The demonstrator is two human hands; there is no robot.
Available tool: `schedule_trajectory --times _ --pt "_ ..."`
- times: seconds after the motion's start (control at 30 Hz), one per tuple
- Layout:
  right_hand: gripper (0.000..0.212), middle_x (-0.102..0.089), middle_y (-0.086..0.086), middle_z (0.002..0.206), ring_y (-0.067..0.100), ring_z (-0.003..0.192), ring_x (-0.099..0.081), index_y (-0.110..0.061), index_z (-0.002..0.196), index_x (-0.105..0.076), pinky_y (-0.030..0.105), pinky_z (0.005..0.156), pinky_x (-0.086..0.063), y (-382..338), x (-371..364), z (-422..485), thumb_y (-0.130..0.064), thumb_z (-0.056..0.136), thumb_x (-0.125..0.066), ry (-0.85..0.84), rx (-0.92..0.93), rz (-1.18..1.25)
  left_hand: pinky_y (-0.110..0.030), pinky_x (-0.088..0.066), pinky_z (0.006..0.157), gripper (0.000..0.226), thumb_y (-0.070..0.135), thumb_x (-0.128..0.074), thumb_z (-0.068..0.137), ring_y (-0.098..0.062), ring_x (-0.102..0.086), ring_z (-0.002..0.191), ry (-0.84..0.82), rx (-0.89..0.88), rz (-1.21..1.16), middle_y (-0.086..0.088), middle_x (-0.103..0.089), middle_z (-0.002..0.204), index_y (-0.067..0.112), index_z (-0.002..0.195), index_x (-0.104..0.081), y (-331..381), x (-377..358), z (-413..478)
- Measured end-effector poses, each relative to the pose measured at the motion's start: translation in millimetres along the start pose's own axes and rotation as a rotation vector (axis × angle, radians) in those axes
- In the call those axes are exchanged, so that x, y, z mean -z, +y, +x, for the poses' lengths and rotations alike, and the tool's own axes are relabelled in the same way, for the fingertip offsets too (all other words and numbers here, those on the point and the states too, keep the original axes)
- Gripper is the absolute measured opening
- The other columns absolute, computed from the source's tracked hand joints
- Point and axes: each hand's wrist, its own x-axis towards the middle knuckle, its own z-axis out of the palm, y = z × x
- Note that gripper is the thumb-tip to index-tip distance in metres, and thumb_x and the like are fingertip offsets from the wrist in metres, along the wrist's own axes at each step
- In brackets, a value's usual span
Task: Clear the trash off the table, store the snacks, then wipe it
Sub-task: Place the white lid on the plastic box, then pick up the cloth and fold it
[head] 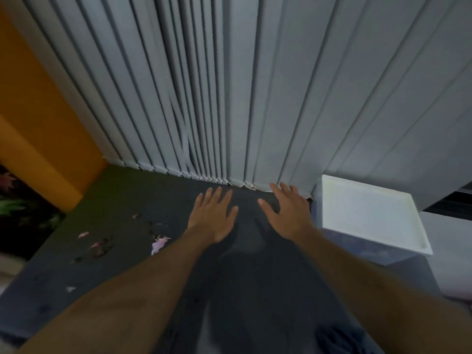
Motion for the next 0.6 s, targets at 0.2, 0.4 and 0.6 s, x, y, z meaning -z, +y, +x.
schedule_trajectory --times 0.2,0.4,0.6 --pt "0.068 -0.031 0.002 0.159 0.025 0.149 -0.020 -0.027 0.152 -0.032 0.052 0.116 -0.026 -53 -30 2 -0.065 0.095 -0.038 -0.041 0.032 0.098 -0.043 0.001 0.124 0.063 0.054 -0.019 0.101 -0.024 0.003 0.153 0.014 0.039 -0.022 -0.003 -0.005 0.166 0.028 0.158 -0.008 -69 7 -18" --pt "0.069 -0.034 -0.001 0.158 0.021 0.149 -0.021 -0.027 0.152 -0.033 0.052 0.117 -0.026 -75 -47 -10 -0.065 0.094 -0.038 -0.013 -0.027 0.152 -0.042 0.003 0.123 0.064 0.055 -0.021 0.100 -0.023 0.002 0.153 0.006 -0.016 -0.051 -0.002 -0.005 0.166 0.030 0.158 -0.008 -98 -4 -22" --pt "0.064 -0.039 0.001 0.155 0.023 0.147 -0.026 -0.028 0.151 -0.037 0.051 0.117 -0.028 -42 -47 -54 -0.060 0.096 -0.042 0.051 -0.226 0.195 -0.041 0.000 0.123 0.064 0.056 -0.022 0.100 -0.024 -0.001 0.153 -0.047 -0.179 -0.031 -0.002 -0.009 0.166 0.031 0.157 -0.010 -67 -34 -13"
